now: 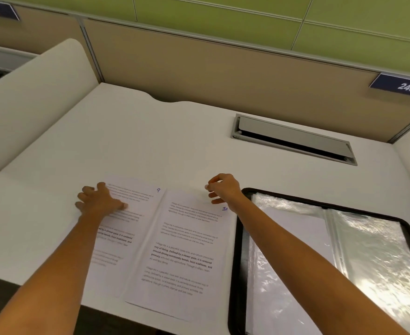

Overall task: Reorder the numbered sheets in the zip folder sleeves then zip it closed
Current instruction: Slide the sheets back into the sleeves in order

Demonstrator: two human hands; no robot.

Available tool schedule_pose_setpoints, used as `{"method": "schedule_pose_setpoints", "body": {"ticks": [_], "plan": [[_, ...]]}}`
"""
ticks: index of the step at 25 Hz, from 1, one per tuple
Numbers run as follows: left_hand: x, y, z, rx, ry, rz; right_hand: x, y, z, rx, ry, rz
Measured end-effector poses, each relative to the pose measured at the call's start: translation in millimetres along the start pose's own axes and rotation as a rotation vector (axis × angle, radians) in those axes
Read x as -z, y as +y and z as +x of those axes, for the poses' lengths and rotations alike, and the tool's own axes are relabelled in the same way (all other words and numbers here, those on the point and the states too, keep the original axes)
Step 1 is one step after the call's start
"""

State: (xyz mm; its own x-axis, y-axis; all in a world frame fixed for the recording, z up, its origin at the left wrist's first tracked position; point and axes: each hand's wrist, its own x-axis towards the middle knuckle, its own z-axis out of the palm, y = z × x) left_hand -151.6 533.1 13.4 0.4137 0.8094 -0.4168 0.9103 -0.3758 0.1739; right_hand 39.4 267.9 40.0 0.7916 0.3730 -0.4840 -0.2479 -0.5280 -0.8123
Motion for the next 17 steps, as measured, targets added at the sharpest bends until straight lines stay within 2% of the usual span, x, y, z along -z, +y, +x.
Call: {"method": "schedule_pose_setpoints", "body": {"ticks": [7, 10, 13, 17], "plan": [[3.4, -13.1, 16.9, 0.016, -0.019, -0.011, -24.8, -7.5, 5.3, -0.004, -0.023, -0.073], [4.8, -15.4, 22.5, -0.019, -0.017, -0.1, -33.5, -7.7, 6.3, -0.013, -0.039, -0.077], [9.9, -16.9, 25.6, -0.104, -0.04, -0.362, -45.4, -8.3, 5.4, -0.02, -0.074, -0.053], [39.0, -4.4, 10.1, -0.28, -0.206, -0.734, -60.2, -12.8, 2.1, -0.032, -0.153, 0.019]]}}
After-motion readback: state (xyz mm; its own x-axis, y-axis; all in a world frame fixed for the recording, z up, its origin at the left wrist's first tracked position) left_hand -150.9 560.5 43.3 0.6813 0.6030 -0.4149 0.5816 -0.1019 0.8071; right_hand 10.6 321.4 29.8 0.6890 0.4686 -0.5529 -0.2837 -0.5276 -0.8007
